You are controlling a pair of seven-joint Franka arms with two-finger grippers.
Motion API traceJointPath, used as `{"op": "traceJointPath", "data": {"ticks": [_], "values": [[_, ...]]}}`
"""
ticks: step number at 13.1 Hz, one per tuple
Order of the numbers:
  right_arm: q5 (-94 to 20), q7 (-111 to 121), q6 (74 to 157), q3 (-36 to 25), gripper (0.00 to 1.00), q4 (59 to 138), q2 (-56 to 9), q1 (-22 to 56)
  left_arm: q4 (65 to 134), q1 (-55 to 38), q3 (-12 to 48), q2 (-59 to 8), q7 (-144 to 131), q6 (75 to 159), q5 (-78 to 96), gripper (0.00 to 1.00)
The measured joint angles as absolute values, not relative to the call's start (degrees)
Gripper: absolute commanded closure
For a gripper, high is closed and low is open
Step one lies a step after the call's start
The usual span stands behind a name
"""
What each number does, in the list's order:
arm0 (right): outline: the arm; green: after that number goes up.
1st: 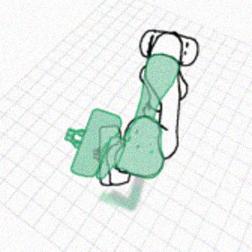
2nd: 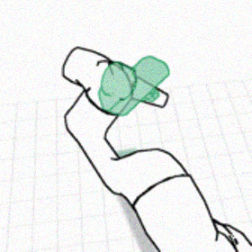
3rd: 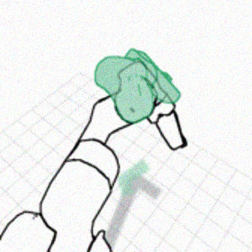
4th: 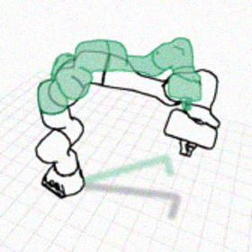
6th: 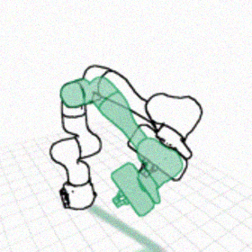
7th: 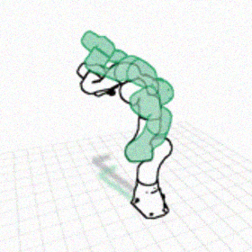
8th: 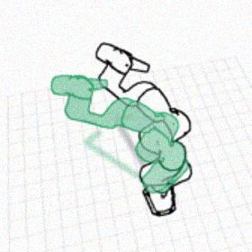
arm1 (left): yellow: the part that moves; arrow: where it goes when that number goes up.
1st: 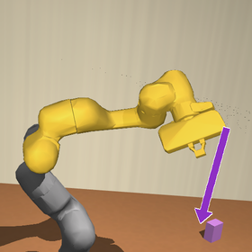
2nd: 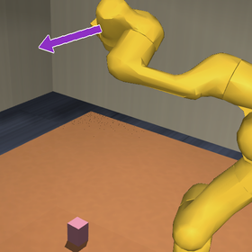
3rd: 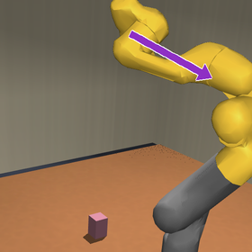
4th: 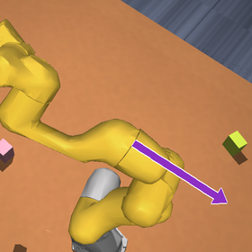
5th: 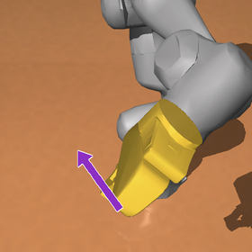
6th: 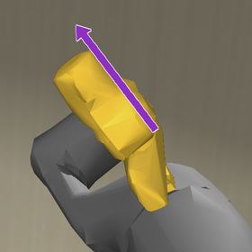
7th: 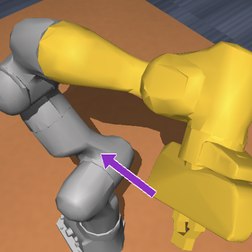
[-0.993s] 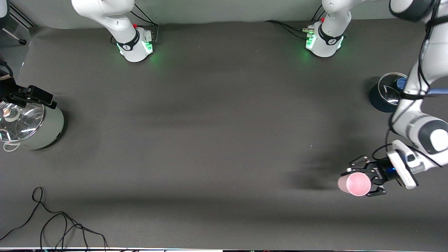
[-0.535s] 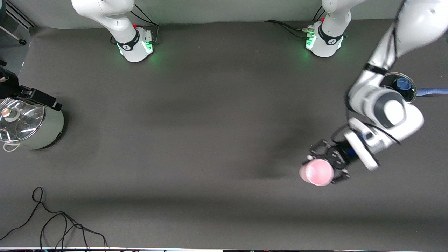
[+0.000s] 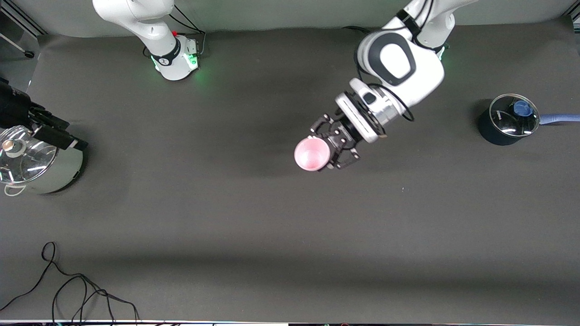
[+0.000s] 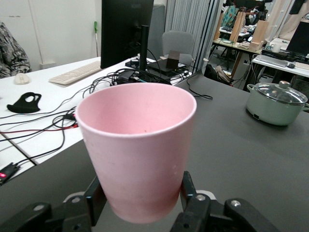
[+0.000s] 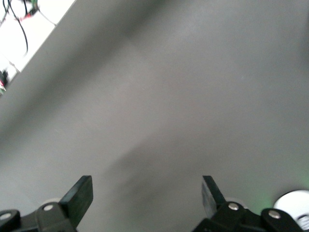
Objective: Transfer pink cup from left to right arm
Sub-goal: 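Lift the pink cup with the left gripper toward the table middle, then reach the right gripper to the pink cup's rim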
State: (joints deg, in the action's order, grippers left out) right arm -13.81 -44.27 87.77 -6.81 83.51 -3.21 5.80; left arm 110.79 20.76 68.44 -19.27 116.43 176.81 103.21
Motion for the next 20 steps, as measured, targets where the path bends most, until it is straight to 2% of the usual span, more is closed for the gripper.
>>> {"op": "traceJointPath", "data": {"ticks": [5,8,13,16,20], "values": [[-17.74,-64.28,92.40,-6.31,0.01,82.23,-3.44,9.51,109.49,17.36,68.97,-19.26,114.82,179.15,103.21,0.67],[-17.94,-73.42,93.94,-6.20,0.01,80.37,-4.63,15.39,109.24,17.19,70.37,-19.25,114.71,181.01,103.21,0.66],[-17.95,-92.55,95.02,-6.06,0.01,73.22,-11.97,27.60,109.00,17.06,70.51,-19.25,113.32,182.23,103.22,0.66],[-17.96,-98.64,95.65,-6.05,0.02,68.31,-16.90,30.64,109.00,17.06,70.52,-19.25,113.02,182.35,103.22,0.67],[-17.96,-100.96,95.60,-6.02,0.01,66.50,-18.63,35.17,109.00,17.07,70.46,-19.27,112.89,182.55,103.22,0.67]]}}
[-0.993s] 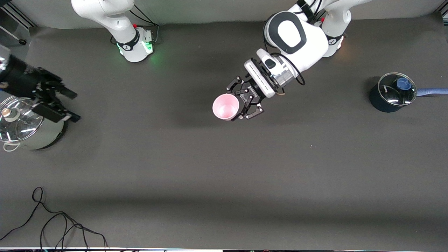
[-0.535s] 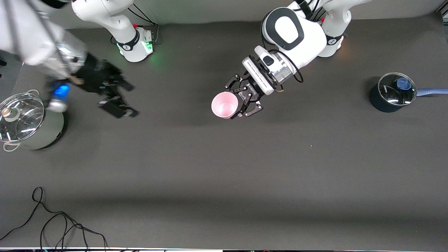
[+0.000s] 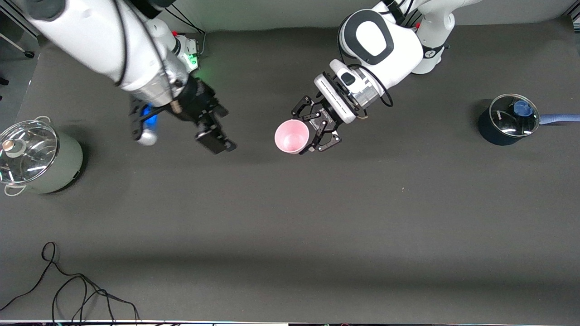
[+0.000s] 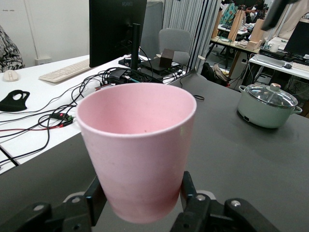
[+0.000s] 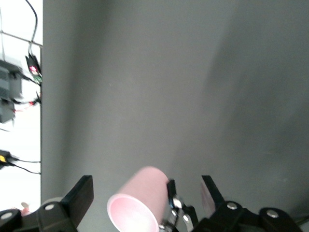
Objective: Transfer pink cup from left to right arm
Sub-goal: 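Reach the right gripper to the pink cup's rim, then close the right gripper on the pink cup's rim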
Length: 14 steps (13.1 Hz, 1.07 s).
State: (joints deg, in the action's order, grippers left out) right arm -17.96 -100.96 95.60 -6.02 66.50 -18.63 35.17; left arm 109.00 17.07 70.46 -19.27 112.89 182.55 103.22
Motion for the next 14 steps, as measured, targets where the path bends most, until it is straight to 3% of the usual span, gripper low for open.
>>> {"op": "traceJointPath", "data": {"ticks": [10,11,13,14], "values": [[-17.93,-103.37,99.08,-6.02,0.01,66.00,-23.42,42.63,108.98,17.09,70.23,-19.28,112.76,182.74,103.22,0.66],[-17.93,-103.44,99.56,-6.04,0.06,65.99,-23.58,42.63,108.99,17.09,70.23,-19.28,112.75,182.80,103.22,0.66],[-17.93,-103.55,100.63,-6.04,0.39,65.97,-24.04,42.63,108.98,17.09,70.23,-19.28,112.73,182.93,103.22,0.66],[-17.93,-103.56,101.07,-6.04,0.46,65.97,-24.35,42.64,108.98,17.09,70.23,-19.28,112.73,182.95,103.22,0.66]]}}
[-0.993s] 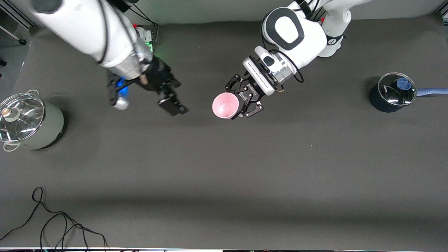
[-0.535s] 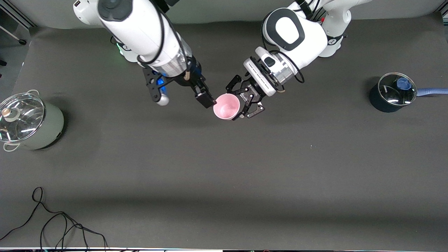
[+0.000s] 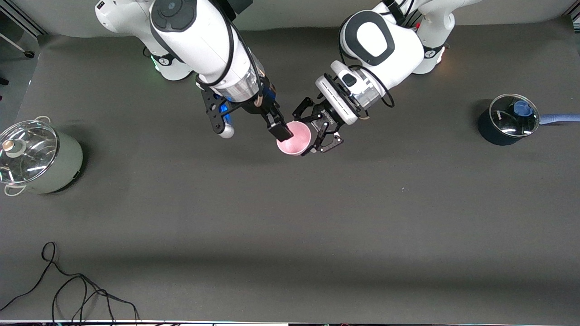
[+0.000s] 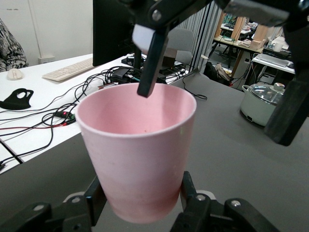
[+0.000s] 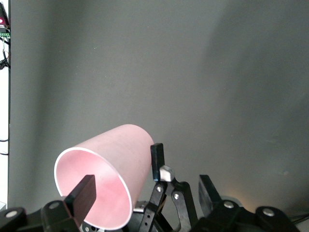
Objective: Transfer pink cup from left to right arm
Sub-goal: 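Close the right gripper on the pink cup's rim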
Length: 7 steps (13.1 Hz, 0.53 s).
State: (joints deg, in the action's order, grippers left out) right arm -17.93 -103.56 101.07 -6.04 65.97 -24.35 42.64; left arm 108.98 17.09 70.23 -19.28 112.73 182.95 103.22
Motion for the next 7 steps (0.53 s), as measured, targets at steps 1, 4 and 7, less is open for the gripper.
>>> {"op": "traceJointPath", "data": {"ticks": [1,4,7], "values": [[-17.93,-103.56,101.28,-6.04,0.48,65.97,-24.60,42.64,108.98,17.09,70.23,-19.28,112.72,182.96,103.22,0.66],[-17.93,-103.61,101.50,-6.04,1.00,65.94,-24.79,42.64,108.98,17.09,70.23,-19.28,112.71,182.98,103.22,0.66],[-17.93,-103.94,102.62,-6.07,1.00,65.83,-24.80,42.63,108.99,17.01,70.30,-19.28,112.70,182.97,103.22,0.65]]}}
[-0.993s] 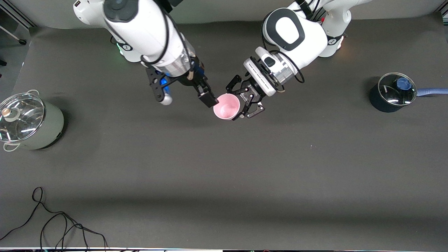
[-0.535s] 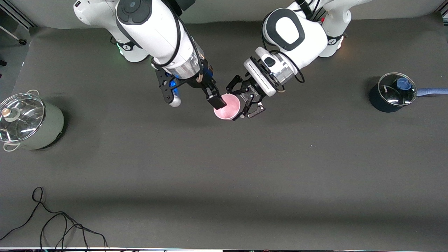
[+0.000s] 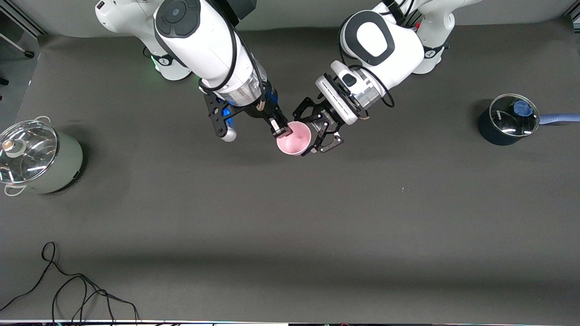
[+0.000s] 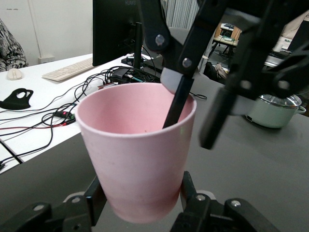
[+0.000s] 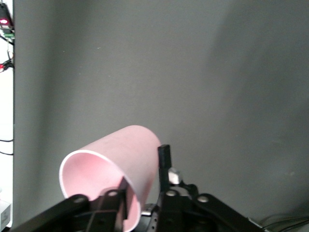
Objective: Transfer pink cup from left to right arm
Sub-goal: 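Close the right gripper on the pink cup's rim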
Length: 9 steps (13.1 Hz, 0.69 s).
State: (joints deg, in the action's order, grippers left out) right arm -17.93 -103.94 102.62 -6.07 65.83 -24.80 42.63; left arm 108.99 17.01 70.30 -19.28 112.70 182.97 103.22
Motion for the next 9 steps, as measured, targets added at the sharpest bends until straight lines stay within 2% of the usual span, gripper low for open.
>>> {"op": "traceJointPath", "data": {"ticks": [1,3,4,5,6,9], "values": [[-17.93,-104.20,102.40,-6.07,1.00,65.80,-24.80,42.64,108.99,17.01,70.27,-19.28,112.88,183.05,103.13,0.64],[-17.93,-104.22,102.45,-6.08,1.00,65.80,-24.82,42.64,108.98,17.01,70.23,-19.28,113.23,183.05,103.10,0.56],[-17.93,-104.22,102.49,-6.08,1.00,65.80,-24.82,42.63,108.97,17.02,70.22,-19.28,113.24,183.05,103.09,0.46],[-17.93,-104.23,102.50,-6.08,1.00,65.80,-24.82,42.63,108.96,17.02,70.22,-19.28,113.25,183.05,103.08,0.22],[-17.93,-104.23,102.49,-6.08,1.00,65.80,-24.82,42.63,108.95,17.02,70.20,-19.28,113.28,183.06,103.07,0.02],[-17.93,-104.66,103.50,-6.28,1.00,65.74,-24.83,42.59,108.60,17.19,69.82,-19.37,112.69,183.22,103.16,0.01]]}}
